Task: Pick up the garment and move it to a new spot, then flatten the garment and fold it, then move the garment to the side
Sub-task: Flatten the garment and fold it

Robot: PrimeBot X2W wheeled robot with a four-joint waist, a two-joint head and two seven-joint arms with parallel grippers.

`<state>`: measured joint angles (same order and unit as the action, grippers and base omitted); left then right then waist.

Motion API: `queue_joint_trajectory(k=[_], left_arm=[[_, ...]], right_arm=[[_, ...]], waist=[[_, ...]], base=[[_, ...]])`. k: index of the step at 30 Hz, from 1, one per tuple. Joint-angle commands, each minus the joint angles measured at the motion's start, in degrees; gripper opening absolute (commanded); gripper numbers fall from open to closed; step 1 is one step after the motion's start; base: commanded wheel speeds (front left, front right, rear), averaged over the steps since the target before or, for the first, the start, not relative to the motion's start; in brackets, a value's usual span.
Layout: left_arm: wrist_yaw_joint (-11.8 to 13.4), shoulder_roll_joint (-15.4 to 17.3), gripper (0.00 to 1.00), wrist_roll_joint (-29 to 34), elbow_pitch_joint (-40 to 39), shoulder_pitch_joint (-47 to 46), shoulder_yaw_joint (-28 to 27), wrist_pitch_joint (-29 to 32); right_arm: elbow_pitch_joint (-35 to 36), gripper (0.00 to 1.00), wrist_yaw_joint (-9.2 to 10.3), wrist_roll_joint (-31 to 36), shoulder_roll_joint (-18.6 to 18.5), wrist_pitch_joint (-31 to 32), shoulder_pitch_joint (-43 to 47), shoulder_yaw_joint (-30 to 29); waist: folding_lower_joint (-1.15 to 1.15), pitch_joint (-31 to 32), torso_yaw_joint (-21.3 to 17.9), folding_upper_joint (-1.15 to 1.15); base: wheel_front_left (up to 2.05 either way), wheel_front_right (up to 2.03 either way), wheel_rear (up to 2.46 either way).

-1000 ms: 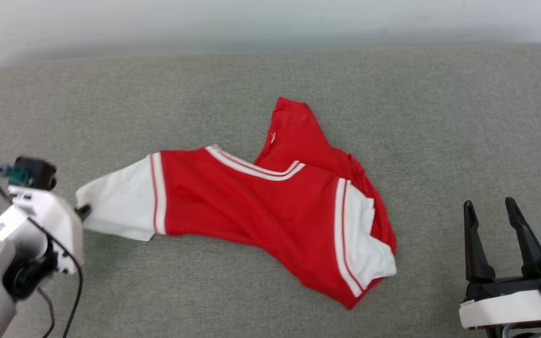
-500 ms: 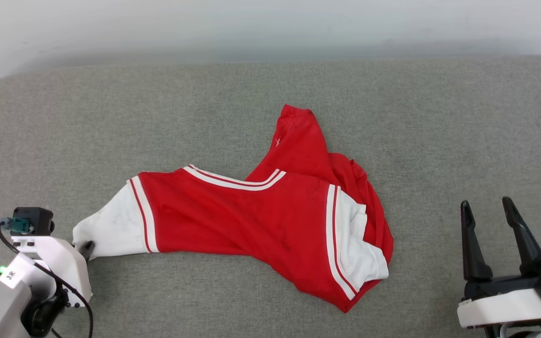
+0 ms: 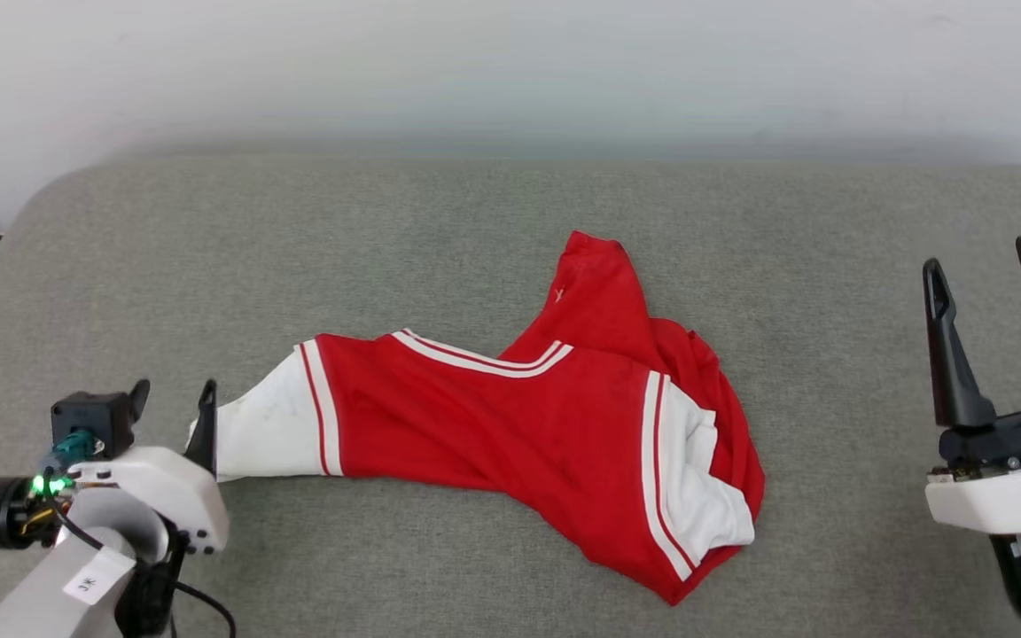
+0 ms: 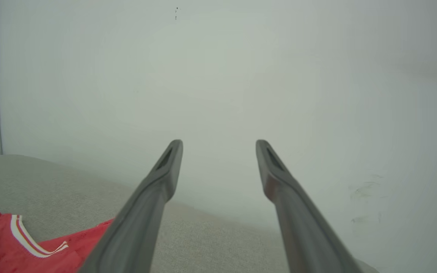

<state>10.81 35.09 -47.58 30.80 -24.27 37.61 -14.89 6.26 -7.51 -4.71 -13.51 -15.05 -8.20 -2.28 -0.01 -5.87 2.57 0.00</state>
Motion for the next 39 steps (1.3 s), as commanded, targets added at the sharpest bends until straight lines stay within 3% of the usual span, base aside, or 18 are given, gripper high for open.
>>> queue_joint_trajectory(k=[1,6,10,13,22,27,30,39], left_arm=[[0.7,-0.5,1.0,1.2,-1.3,0.4,-1.0,-0.3],[4.6,-3.1,1.0,9.9,-11.4,6.9,-9.2,-0.3],[6.3,-6.4,1.0,17.2,-18.8,12.1,-14.6,-0.3],[6.7,-9.4,1.0,21.8,-22.6,15.7,-17.3,-0.3],[4.2,-17.1,1.0,31.0,-26.8,20.1,-22.4,-0.3],[1.8,-20.3,1.0,34.1,-26.3,19.2,-24.0,-0.3],[0.6,-22.1,1.0,35.8,-26.3,18.4,-24.8,-0.3],[-3.0,-26.6,1.0,39.4,-25.9,16.3,-26.6,-0.3]], right_arm=[[-0.4,1.0,0.04,-0.4,-0.7,-0.2,-0.7,0.4],[-3.2,1.0,0.04,-4.1,-7.3,-0.2,-4.5,6.0],[-5.2,1.0,0.05,-9.7,-13.8,4.7,-8.5,13.6],[-4.7,1.0,0.05,-14.6,-18.3,10.8,-11.8,19.9],[-4.0,1.0,0.05,-29.5,-29.0,33.6,-21.3,38.9],[-6.1,1.0,0.05,-35.3,-30.9,44.5,-26.9,46.8],[-8.7,1.0,0.05,-37.7,-30.1,48.2,-30.0,50.6],[-19.8,1.0,0.04,-39.9,-25.8,49.2,-36.1,61.4]], waist=[[0.01,0.3,0.6,0.0],[0.01,0.5,2.1,0.0],[0.01,0.4,3.1,0.0],[0.01,0.1,3.8,0.0],[0.01,-2.4,5.6,0.0],[0.01,-4.8,6.8,0.0],[0.01,-6.3,7.6,0.0],[0.01,-10.7,9.7,0.0]], base=[[0.0,0.0,0.0],[0.0,0.0,0.0],[0.0,0.0,0.0],[0.0,0.0,0.0],[0.0,0.0,0.0],[0.0,0.0,0.0],[0.0,0.0,0.0],[0.0,0.0,0.0]])
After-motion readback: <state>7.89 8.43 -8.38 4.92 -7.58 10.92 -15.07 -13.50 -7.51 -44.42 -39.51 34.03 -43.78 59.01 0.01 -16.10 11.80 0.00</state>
